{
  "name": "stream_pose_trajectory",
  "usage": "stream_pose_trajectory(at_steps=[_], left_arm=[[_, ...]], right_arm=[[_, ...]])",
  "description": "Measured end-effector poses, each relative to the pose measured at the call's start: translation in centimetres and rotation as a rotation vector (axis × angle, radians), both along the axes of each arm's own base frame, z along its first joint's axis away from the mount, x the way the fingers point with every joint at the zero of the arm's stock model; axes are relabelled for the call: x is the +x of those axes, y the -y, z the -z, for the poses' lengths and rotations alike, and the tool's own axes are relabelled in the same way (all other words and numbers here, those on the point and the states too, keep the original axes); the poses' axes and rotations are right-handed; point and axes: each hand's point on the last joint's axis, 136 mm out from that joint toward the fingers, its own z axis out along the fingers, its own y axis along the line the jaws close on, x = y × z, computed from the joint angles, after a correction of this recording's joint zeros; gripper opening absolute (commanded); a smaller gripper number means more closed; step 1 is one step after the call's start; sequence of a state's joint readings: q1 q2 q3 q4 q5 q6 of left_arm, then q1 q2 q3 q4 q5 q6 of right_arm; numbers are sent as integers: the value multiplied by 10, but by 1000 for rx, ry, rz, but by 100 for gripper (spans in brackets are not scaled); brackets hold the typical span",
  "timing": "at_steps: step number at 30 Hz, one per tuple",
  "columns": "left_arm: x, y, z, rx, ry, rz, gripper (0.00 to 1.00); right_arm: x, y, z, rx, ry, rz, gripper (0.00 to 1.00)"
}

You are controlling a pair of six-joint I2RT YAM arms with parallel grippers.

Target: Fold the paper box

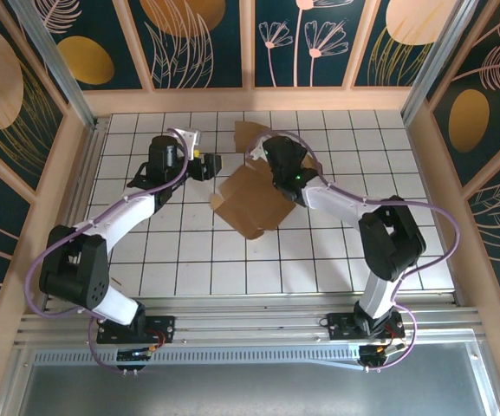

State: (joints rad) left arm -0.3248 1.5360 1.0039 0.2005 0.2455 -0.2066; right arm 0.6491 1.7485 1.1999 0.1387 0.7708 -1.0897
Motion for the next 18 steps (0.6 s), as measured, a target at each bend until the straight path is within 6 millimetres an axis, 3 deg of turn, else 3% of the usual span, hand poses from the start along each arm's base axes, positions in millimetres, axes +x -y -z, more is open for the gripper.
stream_pose_trajectory(at_steps=[3, 7, 10, 14, 18], left_arm=[[2, -4, 2, -29, 35, -22, 77], [-2, 5, 16, -24, 55, 47, 64], [0, 16, 27, 30, 119, 141, 74], [0, 28, 46, 103, 188, 264, 75], [35, 44, 58, 113, 190, 367, 78]], right_arm=[[-7, 12, 13, -162, -2, -40, 7], [-10, 19, 23, -259, 0, -67, 7], [-10, 18, 25, -276, 17, -92, 8], [-7, 16, 21, -284, 46, -117, 8], [-9, 15, 21, -311, 77, -141, 8]])
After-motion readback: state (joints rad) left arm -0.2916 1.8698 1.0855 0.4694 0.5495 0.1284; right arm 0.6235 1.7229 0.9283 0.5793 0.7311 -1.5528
